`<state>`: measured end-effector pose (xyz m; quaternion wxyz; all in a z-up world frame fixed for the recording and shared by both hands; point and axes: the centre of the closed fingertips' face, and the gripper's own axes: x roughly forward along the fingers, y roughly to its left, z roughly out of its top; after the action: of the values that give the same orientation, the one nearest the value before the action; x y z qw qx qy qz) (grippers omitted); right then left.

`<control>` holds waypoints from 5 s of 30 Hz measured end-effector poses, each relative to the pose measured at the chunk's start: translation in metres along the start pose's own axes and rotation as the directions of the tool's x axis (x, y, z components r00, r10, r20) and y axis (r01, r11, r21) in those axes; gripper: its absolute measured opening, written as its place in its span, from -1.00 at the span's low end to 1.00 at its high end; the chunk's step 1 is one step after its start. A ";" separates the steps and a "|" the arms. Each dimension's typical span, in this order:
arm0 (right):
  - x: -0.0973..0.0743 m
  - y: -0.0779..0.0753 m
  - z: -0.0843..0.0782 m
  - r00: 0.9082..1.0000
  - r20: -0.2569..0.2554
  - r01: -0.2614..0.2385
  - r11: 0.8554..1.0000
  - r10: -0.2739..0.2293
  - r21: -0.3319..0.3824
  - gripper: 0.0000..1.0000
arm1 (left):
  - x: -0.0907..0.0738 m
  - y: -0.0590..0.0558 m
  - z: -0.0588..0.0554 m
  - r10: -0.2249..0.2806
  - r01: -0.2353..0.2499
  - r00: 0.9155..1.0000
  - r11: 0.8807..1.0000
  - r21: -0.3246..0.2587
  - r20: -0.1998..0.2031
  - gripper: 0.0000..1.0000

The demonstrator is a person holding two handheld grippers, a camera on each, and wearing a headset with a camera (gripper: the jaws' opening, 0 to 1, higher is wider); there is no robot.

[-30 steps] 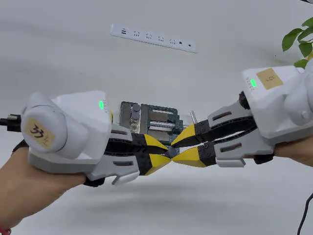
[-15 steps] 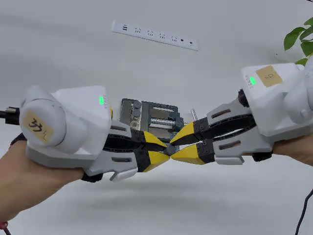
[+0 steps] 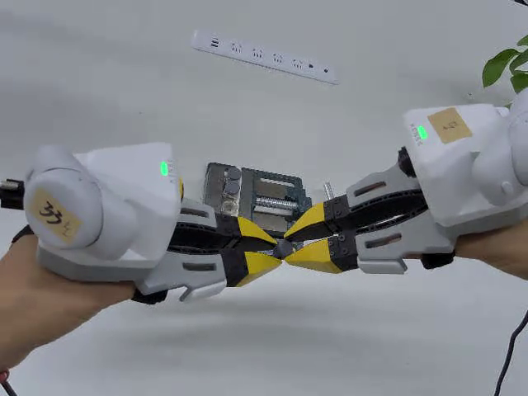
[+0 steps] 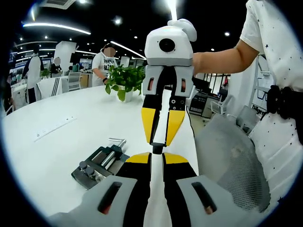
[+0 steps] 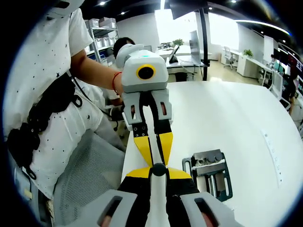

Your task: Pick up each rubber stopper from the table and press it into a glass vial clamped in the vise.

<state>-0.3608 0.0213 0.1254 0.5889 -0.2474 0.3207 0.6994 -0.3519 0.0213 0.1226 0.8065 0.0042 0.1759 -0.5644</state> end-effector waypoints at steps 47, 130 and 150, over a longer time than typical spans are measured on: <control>0.076 -0.105 -0.017 0.950 -0.291 0.124 0.992 -0.112 0.023 -0.88 | -0.072 0.076 -0.065 0.236 -0.236 0.971 0.972 -0.006 0.021 0.78; 0.089 -0.101 -0.031 0.899 -0.420 0.091 0.990 -0.128 -0.107 -0.82 | -0.062 0.075 -0.065 0.205 -0.205 0.978 0.978 -0.028 0.035 0.69; 0.077 -0.101 -0.022 0.930 -0.347 0.113 0.992 -0.123 -0.049 -0.97 | -0.063 0.074 -0.069 0.202 -0.201 0.979 0.979 -0.031 0.027 0.68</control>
<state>-0.2768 0.0668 0.0391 0.5599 -0.3947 0.3946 0.6123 -0.3231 0.1198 0.0618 0.8621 0.0023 0.1704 -0.4772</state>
